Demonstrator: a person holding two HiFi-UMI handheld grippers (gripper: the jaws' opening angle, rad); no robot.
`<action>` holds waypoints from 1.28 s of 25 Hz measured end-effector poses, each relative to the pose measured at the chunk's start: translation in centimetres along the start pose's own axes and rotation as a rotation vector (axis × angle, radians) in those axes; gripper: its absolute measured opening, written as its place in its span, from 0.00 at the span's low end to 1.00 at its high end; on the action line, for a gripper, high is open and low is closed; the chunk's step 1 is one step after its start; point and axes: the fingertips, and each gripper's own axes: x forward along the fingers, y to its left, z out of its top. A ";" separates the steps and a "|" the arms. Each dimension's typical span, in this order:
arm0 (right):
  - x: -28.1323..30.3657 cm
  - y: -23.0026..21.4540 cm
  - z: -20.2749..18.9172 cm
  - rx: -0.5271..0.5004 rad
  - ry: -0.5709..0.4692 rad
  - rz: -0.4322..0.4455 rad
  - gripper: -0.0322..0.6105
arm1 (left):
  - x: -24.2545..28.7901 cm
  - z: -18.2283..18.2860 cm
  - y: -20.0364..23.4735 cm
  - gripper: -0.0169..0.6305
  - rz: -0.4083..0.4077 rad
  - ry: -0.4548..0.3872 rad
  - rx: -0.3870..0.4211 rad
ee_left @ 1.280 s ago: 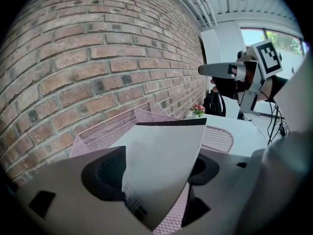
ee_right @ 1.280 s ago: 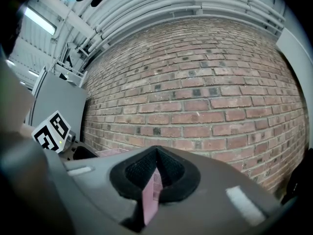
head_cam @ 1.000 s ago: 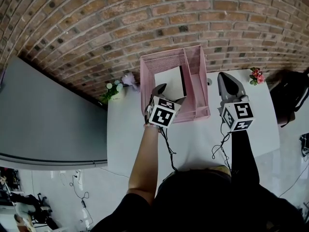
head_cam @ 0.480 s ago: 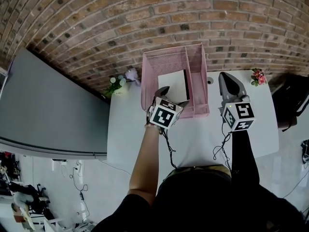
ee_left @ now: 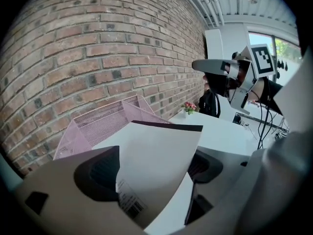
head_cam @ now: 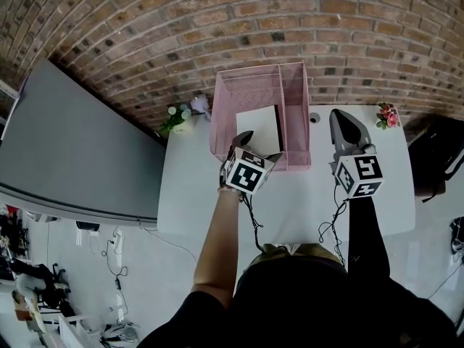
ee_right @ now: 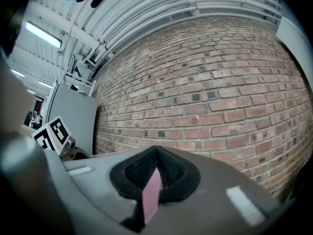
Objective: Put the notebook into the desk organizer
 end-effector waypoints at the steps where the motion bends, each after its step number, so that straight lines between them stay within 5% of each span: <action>1: -0.3 -0.1 0.0 0.000 0.000 0.001 0.05 | 0.0 -0.3 -0.1 0.63 0.007 0.009 0.006; 17: -4.0 -0.8 -1.9 0.009 0.032 -0.003 0.05 | 0.2 -2.5 -1.2 0.64 0.131 0.025 0.038; 32: -5.3 -1.0 -2.2 0.003 0.044 -0.008 0.05 | 0.4 -3.4 -1.9 0.66 0.150 0.034 0.048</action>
